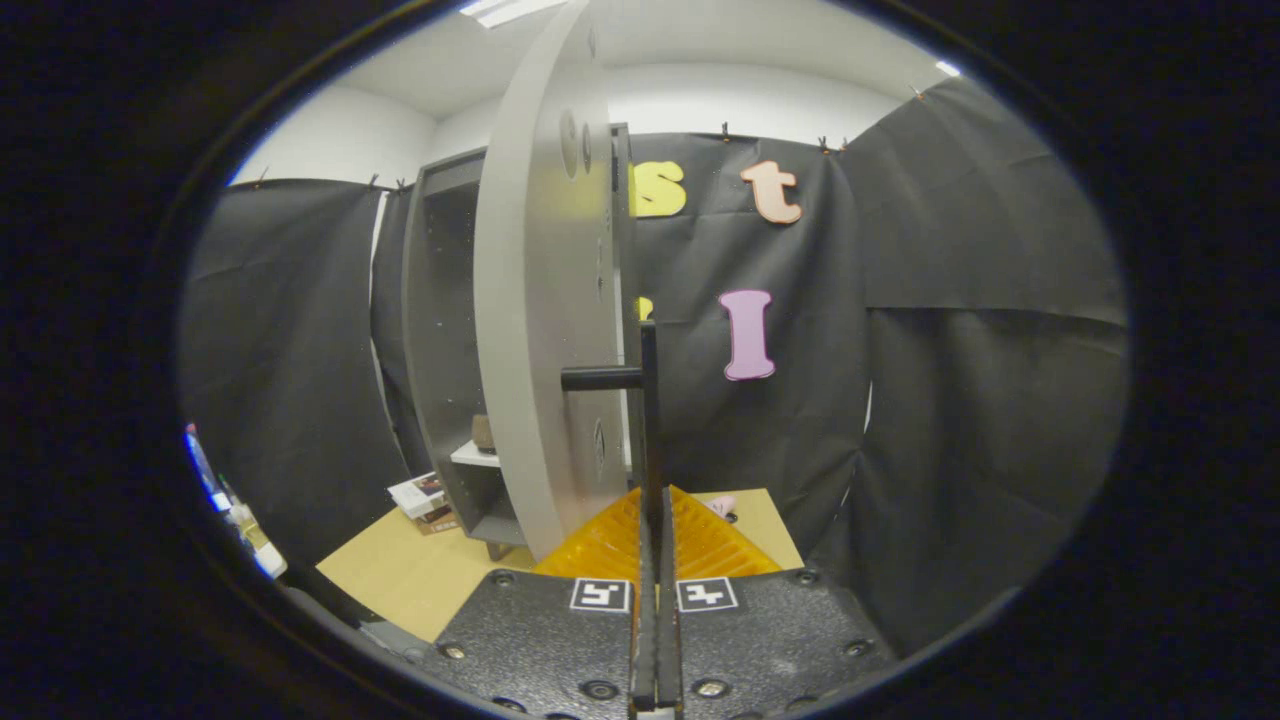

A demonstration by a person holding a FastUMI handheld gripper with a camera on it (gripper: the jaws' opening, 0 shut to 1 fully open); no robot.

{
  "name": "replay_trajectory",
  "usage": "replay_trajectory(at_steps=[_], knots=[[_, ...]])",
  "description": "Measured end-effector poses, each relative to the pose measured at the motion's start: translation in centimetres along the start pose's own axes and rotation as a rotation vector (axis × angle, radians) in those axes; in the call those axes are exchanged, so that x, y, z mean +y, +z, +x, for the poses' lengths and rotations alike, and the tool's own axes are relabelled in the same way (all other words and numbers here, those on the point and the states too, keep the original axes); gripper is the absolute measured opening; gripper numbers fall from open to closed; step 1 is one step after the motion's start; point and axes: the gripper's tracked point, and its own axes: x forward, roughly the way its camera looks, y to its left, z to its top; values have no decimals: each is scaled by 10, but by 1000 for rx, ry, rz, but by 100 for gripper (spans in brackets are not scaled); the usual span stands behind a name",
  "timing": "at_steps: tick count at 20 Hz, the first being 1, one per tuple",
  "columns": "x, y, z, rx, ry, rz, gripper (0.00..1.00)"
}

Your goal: Open the shoe cabinet door, grab the shoes and put them into the shoe cabinet, then close the shoe cabinet door.

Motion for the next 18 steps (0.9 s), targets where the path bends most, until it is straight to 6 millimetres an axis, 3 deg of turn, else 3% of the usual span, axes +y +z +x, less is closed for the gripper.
replay_trajectory(at_steps=[8,12,14,17,18], knots=[[0,-1,1,-1,25,-19,4],[-4,15,-14,-47,-24,-64,7],[-6,20,-21,-68,-58,-94,16],[-3,20,-43,-66,-83,-94,48],[-2,20,-50,-68,-86,-82,53]])
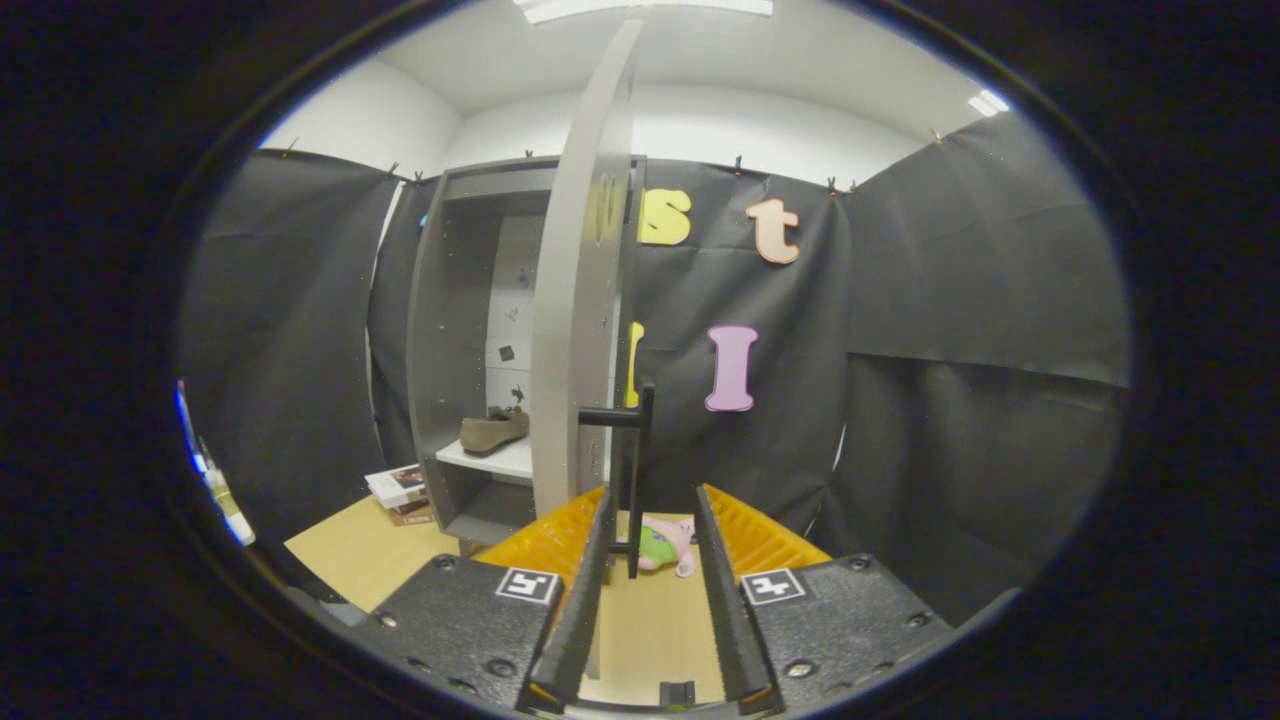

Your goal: Open the shoe cabinet door, grab the shoes and put them into the shoe cabinet, then close the shoe cabinet door.

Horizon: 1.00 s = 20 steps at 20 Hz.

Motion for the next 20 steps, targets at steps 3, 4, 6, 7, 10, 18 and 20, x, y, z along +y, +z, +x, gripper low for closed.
replay_trajectory(at_steps=[3,4,6,7,10,18,20], knots=[[1,6,-24,-6,-30,4,72],[2,8,-33,-11,-44,2,77],[13,5,-46,-21,-65,7,80],[20,1,-52,-23,-76,15,80],[50,-18,-57,-5,-90,10,80],[159,-126,-27,155,-23,-1,81],[186,-165,-10,202,6,-10,81]])
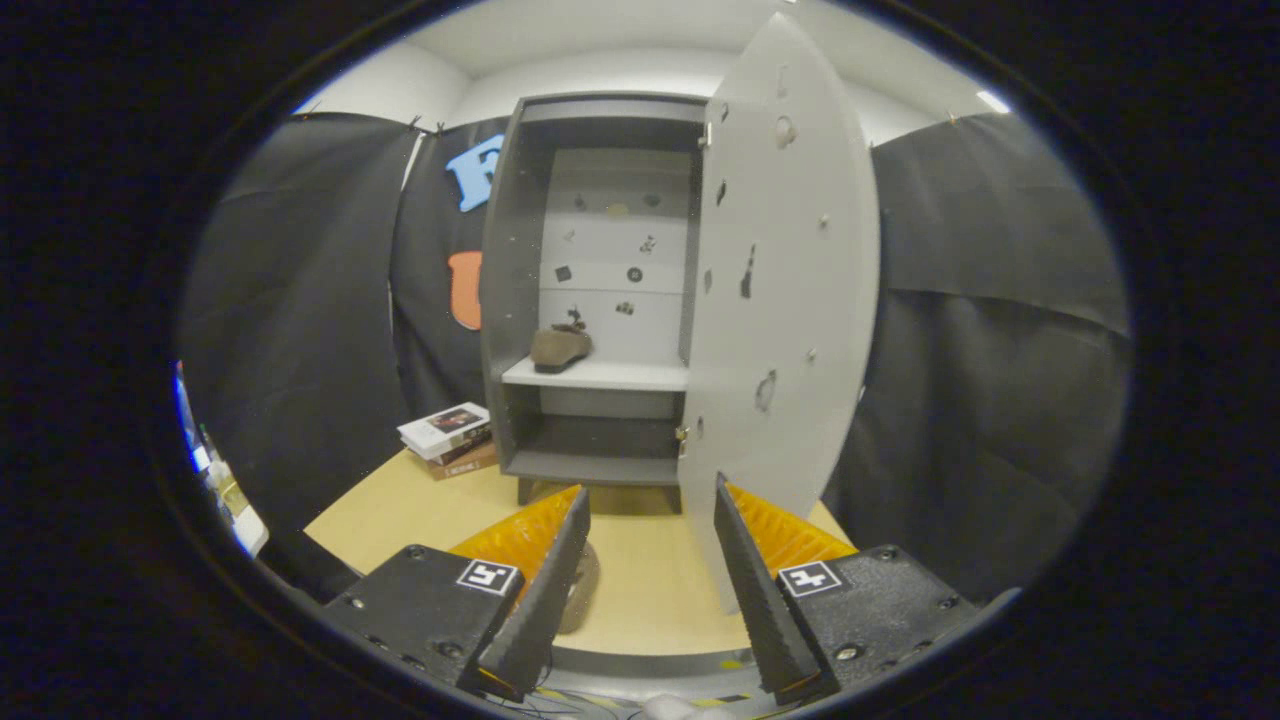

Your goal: Open the shoe cabinet door, grab the shoes and put them into the shoe cabinet, then close the shoe cabinet door.

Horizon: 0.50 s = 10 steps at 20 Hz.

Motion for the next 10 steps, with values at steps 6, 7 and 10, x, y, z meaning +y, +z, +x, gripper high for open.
replay_trajectory(at_steps=[6,7,10], knots=[[82,-106,67,199,131,0,81],[89,-120,80,227,146,4,81],[118,-165,120,330,195,15,81]])
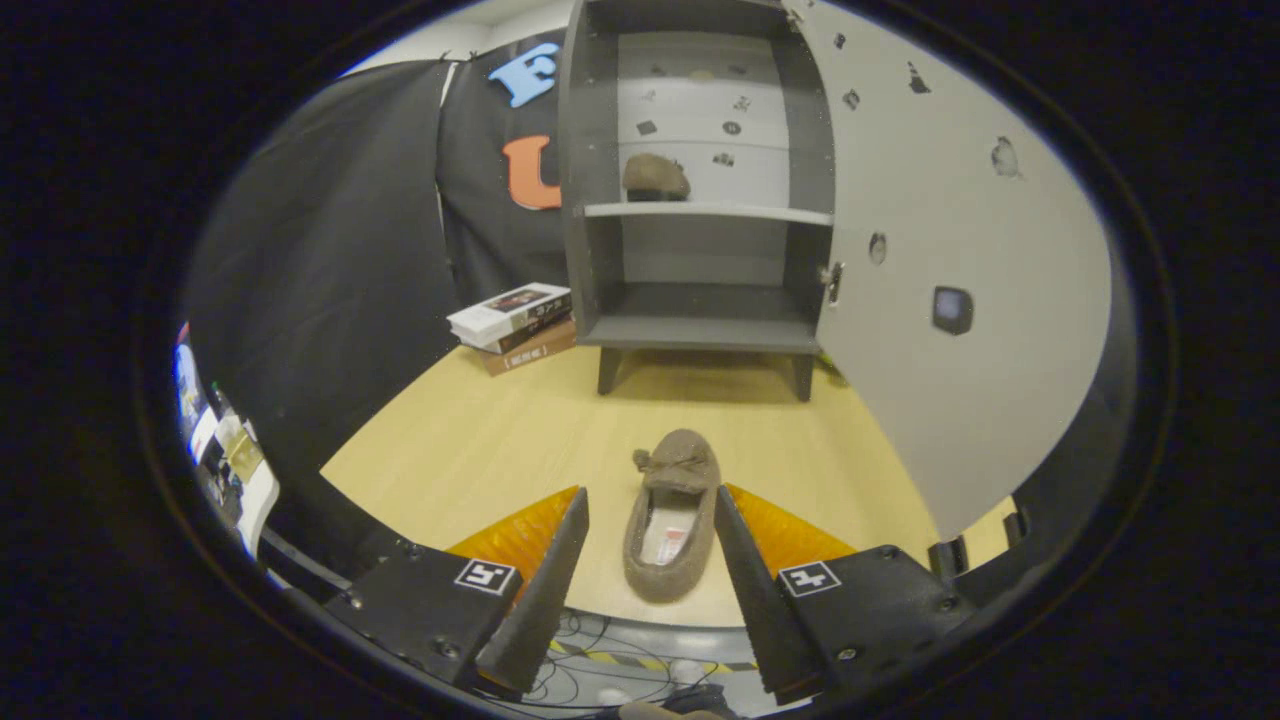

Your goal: Open the shoe cabinet door, grab the shoes and put them into the shoe cabinet, then close the shoe cabinet door.

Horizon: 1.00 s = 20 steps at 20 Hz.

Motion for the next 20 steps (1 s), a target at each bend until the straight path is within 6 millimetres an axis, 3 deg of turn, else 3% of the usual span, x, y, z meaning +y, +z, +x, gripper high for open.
replay_trajectory(at_steps=[4,9,13,17,20], knots=[[6,-29,64,118,11,22,81],[-3,-38,119,199,-19,41,81],[-5,-36,152,259,-20,108,80],[-15,-28,169,249,-58,110,79],[-24,-25,176,238,-60,102,60]])
